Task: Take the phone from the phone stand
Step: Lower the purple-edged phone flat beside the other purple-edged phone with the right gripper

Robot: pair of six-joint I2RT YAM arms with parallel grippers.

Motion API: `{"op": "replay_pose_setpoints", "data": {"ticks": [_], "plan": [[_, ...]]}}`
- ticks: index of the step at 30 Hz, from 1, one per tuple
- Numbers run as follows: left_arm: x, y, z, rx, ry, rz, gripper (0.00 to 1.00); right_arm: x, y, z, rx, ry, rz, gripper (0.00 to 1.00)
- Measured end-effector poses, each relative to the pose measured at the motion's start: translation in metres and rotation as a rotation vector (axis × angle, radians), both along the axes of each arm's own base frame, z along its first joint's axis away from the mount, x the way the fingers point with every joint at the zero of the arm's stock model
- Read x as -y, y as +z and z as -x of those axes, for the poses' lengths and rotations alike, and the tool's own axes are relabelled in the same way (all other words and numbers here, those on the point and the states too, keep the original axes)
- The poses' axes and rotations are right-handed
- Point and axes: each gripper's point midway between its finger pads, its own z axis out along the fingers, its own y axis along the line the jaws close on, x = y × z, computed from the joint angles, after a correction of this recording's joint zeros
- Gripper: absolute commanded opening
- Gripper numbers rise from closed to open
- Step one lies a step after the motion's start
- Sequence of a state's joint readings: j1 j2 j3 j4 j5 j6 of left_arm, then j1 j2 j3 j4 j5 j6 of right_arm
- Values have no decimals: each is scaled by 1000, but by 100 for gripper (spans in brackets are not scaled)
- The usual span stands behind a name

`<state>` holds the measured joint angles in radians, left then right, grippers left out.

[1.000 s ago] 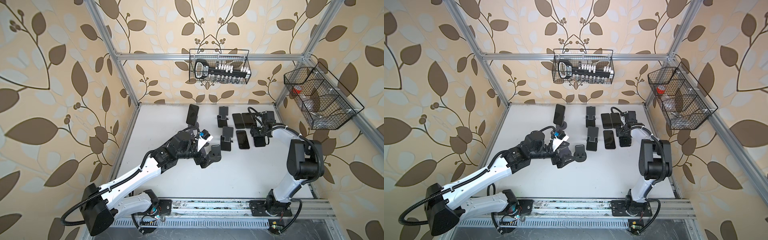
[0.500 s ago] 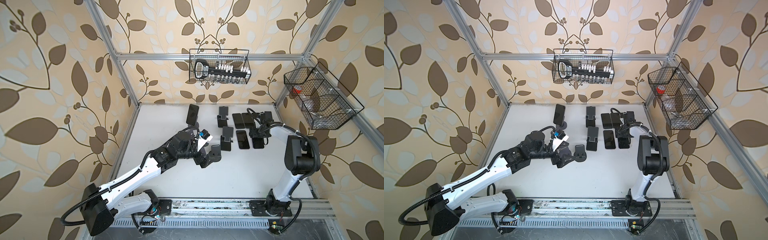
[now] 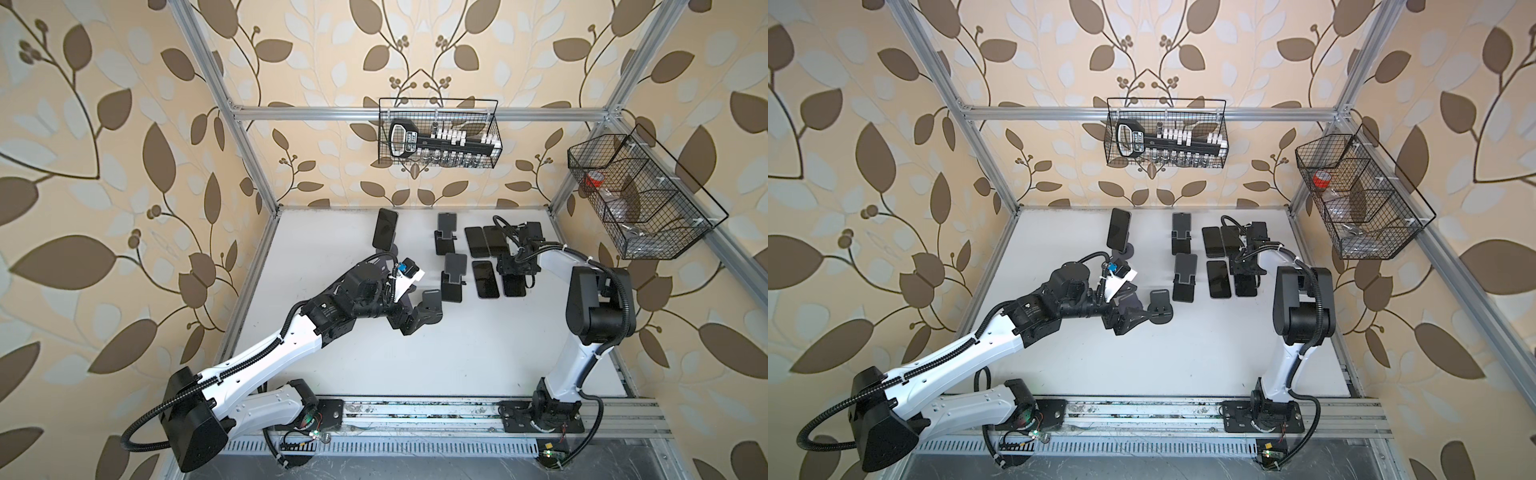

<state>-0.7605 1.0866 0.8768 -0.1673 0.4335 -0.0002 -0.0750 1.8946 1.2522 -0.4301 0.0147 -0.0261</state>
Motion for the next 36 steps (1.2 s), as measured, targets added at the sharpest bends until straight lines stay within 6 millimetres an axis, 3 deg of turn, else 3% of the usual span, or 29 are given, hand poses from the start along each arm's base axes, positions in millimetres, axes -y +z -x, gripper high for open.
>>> {"op": "replay_pose_setpoints", "data": {"ticks": [6,23,36], "plan": [[0,0,0,0,1,-1,97,-1,-11,5,-37,0,-8,59],[-3,2,0,6,13,-2,97,-1,-20,1,-55,-5,-10,64],[-6,-1,5,-8,14,-20,97,1,-19,-2,-52,-9,-2,77]]}}
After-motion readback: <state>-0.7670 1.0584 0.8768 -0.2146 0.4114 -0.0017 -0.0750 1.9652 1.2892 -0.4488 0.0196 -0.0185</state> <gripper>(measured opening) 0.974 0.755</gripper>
